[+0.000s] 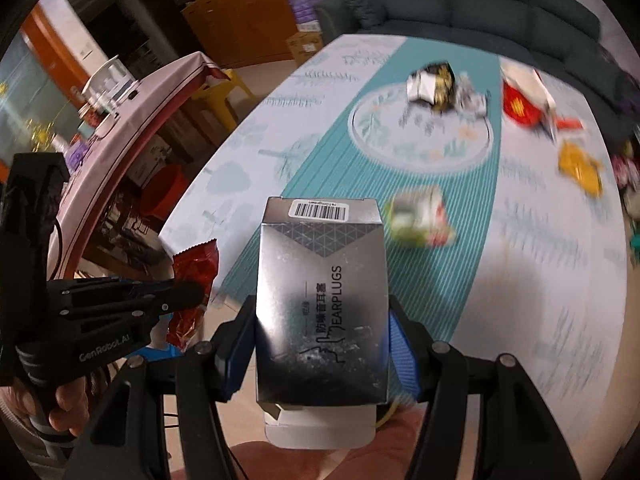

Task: Collect trash
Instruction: 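Lift the EARPLUGS box and red bag and carry them over the bin, then open both tools over the bin, dropping the box and red bag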

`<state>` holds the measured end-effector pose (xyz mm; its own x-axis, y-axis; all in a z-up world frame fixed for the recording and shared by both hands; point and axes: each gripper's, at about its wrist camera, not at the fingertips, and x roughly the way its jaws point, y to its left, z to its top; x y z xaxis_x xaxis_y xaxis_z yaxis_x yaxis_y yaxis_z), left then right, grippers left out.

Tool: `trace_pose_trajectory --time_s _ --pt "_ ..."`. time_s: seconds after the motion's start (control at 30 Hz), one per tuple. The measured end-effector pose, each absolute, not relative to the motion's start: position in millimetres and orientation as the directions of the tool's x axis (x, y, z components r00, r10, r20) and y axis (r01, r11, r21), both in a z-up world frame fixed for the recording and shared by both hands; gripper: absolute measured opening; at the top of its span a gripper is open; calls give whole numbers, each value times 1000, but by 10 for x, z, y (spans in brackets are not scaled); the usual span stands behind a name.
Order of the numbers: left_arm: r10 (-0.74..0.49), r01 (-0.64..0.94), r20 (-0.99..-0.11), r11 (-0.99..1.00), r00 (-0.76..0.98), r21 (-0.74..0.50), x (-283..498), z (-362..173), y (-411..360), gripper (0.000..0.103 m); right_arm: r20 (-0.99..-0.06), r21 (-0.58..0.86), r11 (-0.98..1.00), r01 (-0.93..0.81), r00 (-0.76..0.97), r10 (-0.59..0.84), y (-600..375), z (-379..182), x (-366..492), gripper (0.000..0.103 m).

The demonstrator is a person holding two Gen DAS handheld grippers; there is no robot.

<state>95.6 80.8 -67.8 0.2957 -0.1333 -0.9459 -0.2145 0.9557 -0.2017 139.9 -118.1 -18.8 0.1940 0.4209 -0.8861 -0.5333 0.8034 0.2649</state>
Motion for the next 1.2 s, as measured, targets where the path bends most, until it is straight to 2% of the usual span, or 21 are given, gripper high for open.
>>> trace_pose_trajectory --time_s 0.3,0.5,0.77,1.0,1.13,1.2 --pt "-196 -106 -949 968 249 -227 378 -999 720 7 -922 262 871 -415 159 353 -1119 -559 451 61" --pt "-216 -80 -958 969 189 -235 246 -1565 585 7 -957 223 909 -352 98 272 -1196 -1058 149 61" --pt "-253 -96 -959 959 128 -266 277 -2698 379 7 -979 178 952 -250 49 196 -1435 -2281 -5 61" --pt "-252 -108 -964 960 88 -260 313 -3683 252 8 -976 205 967 -150 41 213 -1622 -3347 182 61" --pt "-282 -124 -956 949 76 -290 353 -4217 170 11 -970 234 964 -126 39 240 -1680 -3856 301 61" --pt "-288 -136 -955 946 70 -296 354 -4402 167 17 -967 251 961 -114 26 255 -1688 -4070 373 62"
